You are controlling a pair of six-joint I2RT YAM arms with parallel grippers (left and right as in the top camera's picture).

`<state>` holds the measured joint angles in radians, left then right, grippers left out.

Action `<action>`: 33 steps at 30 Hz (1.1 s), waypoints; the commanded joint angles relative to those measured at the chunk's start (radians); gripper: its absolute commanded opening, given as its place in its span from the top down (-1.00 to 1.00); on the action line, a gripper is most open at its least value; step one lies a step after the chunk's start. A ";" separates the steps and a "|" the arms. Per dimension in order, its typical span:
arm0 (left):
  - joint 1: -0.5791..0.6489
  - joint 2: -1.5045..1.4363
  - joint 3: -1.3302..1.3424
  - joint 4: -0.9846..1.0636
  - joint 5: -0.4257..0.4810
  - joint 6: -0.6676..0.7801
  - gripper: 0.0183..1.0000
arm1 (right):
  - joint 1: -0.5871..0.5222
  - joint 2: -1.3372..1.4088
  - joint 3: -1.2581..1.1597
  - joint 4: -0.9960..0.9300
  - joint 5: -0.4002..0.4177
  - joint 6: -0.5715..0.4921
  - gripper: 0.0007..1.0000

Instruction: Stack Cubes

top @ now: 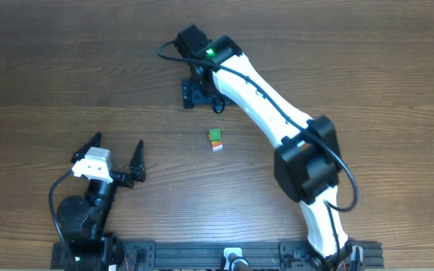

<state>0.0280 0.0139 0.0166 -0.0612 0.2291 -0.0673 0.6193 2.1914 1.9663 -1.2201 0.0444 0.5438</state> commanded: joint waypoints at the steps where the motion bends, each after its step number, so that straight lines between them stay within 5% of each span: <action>1: -0.005 -0.008 -0.011 0.006 0.006 0.019 -1.00 | -0.023 0.057 0.016 0.001 -0.008 -0.020 -0.99; 24: -0.005 -0.008 -0.011 0.006 0.006 0.019 -1.00 | -0.066 0.163 0.016 0.091 -0.036 -0.059 -0.99; 33: -0.005 -0.008 -0.011 0.006 0.006 0.019 -1.00 | -0.070 0.167 0.010 0.088 -0.032 -0.043 -0.83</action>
<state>0.0280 0.0139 0.0166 -0.0616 0.2291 -0.0669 0.5594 2.3425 1.9663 -1.1324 0.0139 0.4938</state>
